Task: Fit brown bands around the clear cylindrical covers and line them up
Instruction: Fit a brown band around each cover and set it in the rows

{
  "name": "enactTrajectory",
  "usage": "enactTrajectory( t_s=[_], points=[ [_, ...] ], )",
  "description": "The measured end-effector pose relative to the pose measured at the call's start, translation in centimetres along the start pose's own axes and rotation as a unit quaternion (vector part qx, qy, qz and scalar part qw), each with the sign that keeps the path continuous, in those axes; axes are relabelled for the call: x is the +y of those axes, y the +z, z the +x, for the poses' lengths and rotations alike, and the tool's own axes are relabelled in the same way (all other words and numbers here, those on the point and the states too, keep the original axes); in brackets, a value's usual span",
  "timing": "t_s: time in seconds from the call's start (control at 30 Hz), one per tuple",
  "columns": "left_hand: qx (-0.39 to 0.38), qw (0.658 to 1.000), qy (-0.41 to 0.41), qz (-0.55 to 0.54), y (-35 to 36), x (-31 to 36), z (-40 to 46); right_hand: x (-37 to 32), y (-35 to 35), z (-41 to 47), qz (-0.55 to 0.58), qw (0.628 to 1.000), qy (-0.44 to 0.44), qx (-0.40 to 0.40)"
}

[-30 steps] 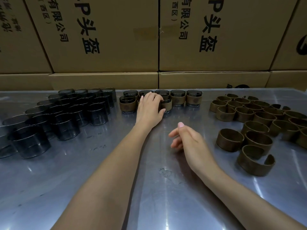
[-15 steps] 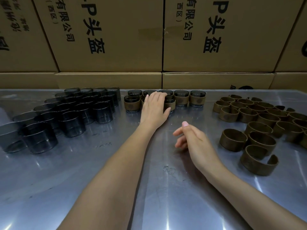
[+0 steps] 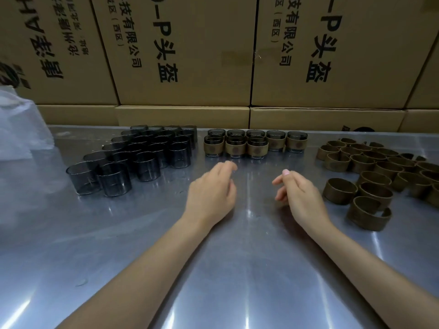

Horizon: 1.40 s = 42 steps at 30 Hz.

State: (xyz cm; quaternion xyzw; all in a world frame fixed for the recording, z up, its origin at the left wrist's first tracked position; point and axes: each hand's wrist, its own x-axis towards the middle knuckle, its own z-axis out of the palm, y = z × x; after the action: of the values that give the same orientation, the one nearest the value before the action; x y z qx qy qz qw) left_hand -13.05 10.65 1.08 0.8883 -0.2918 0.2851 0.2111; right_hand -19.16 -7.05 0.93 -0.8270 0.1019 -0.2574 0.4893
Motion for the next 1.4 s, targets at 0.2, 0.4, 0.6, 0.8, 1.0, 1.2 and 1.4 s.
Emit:
enactTrajectory(
  t_s=[0.2, 0.4, 0.6, 0.8, 1.0, 1.2, 1.4],
  points=[
    [0.029, 0.974, -0.145, 0.172, -4.0, -6.8, -1.9, -0.2, -0.4, -0.5, -0.016, 1.0, 0.011, -0.013],
    [-0.01, 0.92, -0.336, 0.202, -4.3, -10.6, -3.0, -0.2, -0.6, -0.1, 0.025, 0.999, 0.031, -0.02],
    [0.049, 0.941, -0.289, 0.168, -4.2, -9.4, -2.2, 0.0, -0.4, 0.2, 0.027, 0.999, 0.023, -0.019],
    [0.007, 0.992, -0.123, -0.033, -2.7, -4.0, -1.8, 0.3, -0.4, 0.4, -0.016, 0.999, 0.014, -0.043],
    [-0.069, 0.975, 0.035, -0.207, -0.5, 2.3, -1.7, -0.3, 0.2, -0.3, -0.209, 0.949, -0.094, -0.216],
    [-0.086, 0.971, 0.082, -0.207, 0.4, 3.5, -1.7, -0.1, 0.1, 0.3, -0.144, 0.964, -0.072, -0.211],
    [-0.058, 0.948, -0.046, -0.308, 0.8, 3.1, -0.5, 0.8, 0.1, 0.5, 0.04, 0.985, -0.091, -0.141]
  ],
)
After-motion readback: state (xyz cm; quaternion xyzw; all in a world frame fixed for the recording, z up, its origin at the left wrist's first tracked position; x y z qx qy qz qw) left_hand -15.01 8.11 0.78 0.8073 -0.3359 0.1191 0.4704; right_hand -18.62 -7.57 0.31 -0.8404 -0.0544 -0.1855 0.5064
